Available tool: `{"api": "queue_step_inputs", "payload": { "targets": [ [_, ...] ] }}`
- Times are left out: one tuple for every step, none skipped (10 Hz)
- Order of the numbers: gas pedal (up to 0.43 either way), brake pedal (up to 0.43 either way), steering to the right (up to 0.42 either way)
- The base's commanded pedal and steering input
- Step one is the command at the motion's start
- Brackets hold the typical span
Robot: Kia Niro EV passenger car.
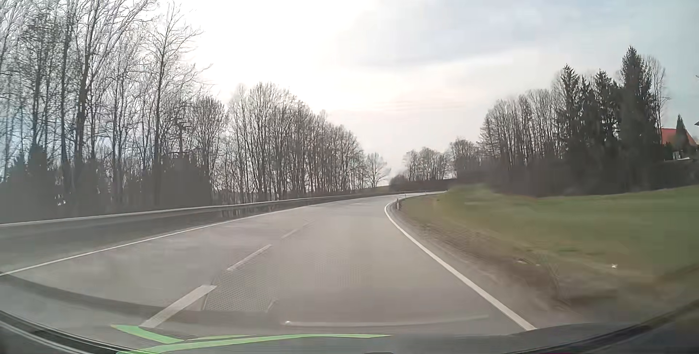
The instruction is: Follow the waypoints while adhering to traffic rules and regulations
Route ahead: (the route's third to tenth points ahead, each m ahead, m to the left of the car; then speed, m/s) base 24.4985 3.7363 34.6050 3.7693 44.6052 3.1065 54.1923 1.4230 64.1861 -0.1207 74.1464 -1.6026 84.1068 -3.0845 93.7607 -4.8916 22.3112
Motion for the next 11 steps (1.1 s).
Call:
{"api": "queue_step_inputs", "payload": {
  "targets": [
    [0.15, 0.0, 0.012],
    [0.15, 0.0, 0.012],
    [0.15, 0.0, 0.012],
    [0.15, 0.0, 0.012],
    [0.15, 0.0, 0.012],
    [0.15, 0.0, 0.012],
    [0.15, 0.0, 0.012],
    [0.15, 0.0, 0.012],
    [0.15, 0.0, 0.012],
    [0.15, 0.0, 0.011],
    [0.15, 0.0, 0.012]
  ]
}}
